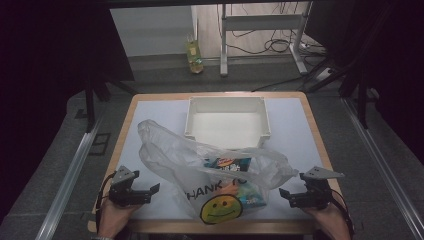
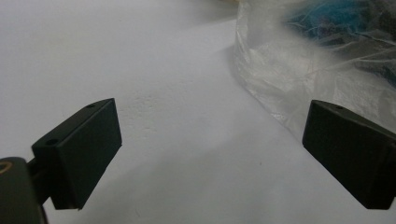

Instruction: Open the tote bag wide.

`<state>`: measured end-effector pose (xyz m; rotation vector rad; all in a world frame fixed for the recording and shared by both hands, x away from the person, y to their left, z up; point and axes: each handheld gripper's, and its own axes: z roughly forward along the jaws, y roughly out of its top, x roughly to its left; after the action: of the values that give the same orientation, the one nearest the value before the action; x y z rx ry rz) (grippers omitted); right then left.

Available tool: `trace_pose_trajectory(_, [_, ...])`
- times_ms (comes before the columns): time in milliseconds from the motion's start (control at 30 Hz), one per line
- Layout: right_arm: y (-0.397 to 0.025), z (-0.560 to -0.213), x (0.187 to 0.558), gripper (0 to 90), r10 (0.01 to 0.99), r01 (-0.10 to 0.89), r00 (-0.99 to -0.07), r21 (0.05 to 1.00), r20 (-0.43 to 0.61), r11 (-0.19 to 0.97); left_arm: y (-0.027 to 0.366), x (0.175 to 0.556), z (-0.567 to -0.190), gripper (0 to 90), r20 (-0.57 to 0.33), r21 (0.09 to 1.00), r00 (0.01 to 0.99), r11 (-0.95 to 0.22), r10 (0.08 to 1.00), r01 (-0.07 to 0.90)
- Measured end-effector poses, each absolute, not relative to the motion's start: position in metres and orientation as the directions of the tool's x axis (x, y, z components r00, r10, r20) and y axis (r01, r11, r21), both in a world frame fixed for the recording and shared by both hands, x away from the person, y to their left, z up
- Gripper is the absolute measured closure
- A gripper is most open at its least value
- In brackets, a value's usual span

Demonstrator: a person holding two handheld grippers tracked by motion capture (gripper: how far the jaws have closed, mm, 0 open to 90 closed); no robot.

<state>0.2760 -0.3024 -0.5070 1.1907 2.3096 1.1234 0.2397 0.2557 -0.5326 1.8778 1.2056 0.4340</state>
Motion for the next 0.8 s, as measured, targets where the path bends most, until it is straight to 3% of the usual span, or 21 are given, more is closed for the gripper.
trace_pose_trajectory(333, [-0.3006, -0.5042, 0.2755, 0.9, 0.779, 0.55, -0.62, 0.759, 0.093, 0.348, 0.2536, 0.2397, -0.5326, 8.3, -0.155, 0.79, 0.496, -0.194, 0.854, 0.581])
trace_pose_trajectory(800, [-0.3041, -0.5007, 0.2757, 15.7, 0.775, 0.57, -0.623, 0.742, 0.109, 0.354, 0.2528, 0.2373, -0.529, 17.1, -0.16, 0.802, 0.511, -0.191, 0.844, 0.567])
